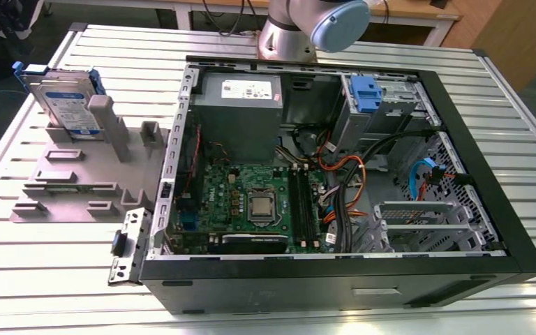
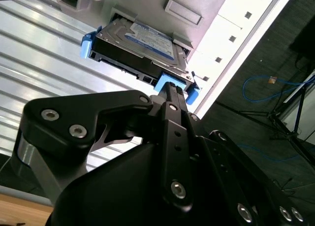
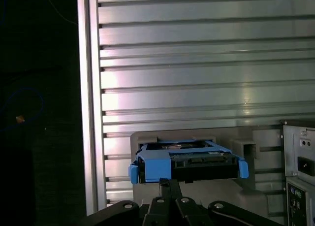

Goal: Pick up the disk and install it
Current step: 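Pick up the disk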

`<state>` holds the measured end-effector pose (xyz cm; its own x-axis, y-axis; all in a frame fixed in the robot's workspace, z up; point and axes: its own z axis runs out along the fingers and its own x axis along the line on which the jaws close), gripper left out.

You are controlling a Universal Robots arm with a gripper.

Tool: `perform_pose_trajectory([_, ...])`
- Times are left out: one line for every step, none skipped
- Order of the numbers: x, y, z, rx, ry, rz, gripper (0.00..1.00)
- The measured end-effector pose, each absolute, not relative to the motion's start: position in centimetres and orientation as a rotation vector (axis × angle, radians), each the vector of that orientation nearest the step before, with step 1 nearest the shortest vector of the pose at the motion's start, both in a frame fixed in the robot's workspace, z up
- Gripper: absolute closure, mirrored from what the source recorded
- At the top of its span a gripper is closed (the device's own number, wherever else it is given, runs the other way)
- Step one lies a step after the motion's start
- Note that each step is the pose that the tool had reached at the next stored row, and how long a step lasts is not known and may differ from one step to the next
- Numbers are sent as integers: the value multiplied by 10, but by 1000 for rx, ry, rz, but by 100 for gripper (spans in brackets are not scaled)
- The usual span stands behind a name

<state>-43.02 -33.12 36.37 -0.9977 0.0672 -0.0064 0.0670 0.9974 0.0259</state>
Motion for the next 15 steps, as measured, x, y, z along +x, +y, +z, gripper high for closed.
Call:
perform_pose_trajectory([-430,-331,364,105,3132,40,89])
perform_pose_trajectory([-430,-331,364,105,3132,40,89])
perform_pose_trajectory([-430,-331,364,105,3132,40,89])
perform_pose_trajectory([-430,-331,364,104,3132,40,89])
perform_pose_trajectory([-430,-331,364,100,3133,40,89])
perform_pose_trajectory([-430,-331,364,93,3133,40,89])
perform_pose_trajectory([-430,-331,364,83,3133,40,89])
perform_pose_trajectory([-430,-331,364,72,3134,40,89])
perform_pose_trajectory([-430,-331,364,59,3134,40,89])
perform_pose_trajectory([-430,-331,364,46,3134,40,89])
perform_pose_trajectory([-430,-331,364,33,3135,41,89])
perform_pose_trajectory([-430,-331,364,17,3135,41,89])
perform_pose_trajectory([-430,-331,364,-5,3135,41,89])
perform_pose_trajectory([-430,-331,364,-28,3135,41,89])
perform_pose_trajectory([-430,-331,364,-52,3135,41,89])
